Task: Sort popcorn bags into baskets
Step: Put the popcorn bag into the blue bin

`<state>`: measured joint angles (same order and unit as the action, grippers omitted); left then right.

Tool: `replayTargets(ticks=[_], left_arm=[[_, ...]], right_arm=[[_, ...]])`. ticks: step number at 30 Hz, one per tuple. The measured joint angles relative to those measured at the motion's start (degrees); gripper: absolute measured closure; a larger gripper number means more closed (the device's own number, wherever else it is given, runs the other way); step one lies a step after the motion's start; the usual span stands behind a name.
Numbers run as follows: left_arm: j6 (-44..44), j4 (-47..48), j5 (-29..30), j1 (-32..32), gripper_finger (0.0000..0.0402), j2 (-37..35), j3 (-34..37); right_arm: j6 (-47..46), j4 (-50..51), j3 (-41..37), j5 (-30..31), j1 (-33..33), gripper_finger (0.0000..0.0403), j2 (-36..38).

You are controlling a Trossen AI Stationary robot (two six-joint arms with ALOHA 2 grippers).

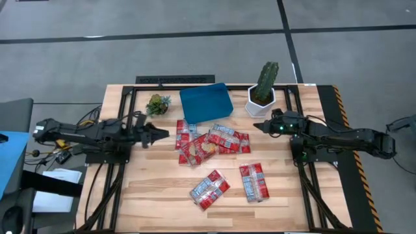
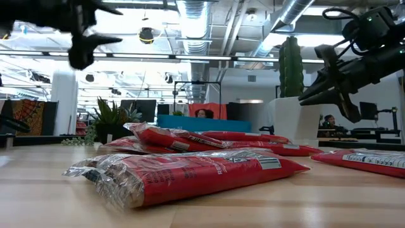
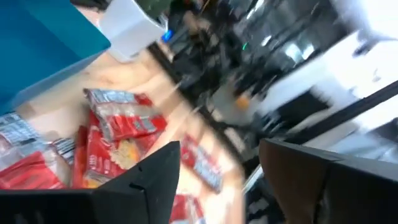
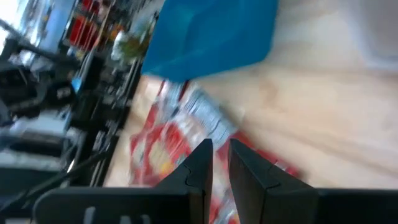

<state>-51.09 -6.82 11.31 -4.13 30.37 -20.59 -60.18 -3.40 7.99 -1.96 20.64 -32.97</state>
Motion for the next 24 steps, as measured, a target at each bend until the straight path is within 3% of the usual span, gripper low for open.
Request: replayTargets(ticks=[5,7,14,18,24], left_arm=[[-1.08,26.86,3.34,1.97,0.0189,15.99,-15.25],[-3.57,32.15,5.51,2.89,0.0190,21.01,-17.80],[-5.43,19.20,-1.46,4.88,0.0181,31.10,-13.30],[-3.64,11.36,-2.09,4.88,0.0154,35.64,-10.53],[1.76,9.01,-3.55,5.98,0.0122,41.80,-11.73]], right_arm=[[0.02,0.00,0.01,-1.28,-0.06,0.0327,0.00],[0.59,-0.04,0.00,-1.70,-0.06,0.0327,0.00],[3.70,-0.04,0.01,-4.21,-2.04,0.0309,0.00],[3.72,-0.02,0.00,-4.07,-3.33,0.0268,0.00],[3.69,0.49,0.00,-3.95,-3.74,0.0192,0.00]])
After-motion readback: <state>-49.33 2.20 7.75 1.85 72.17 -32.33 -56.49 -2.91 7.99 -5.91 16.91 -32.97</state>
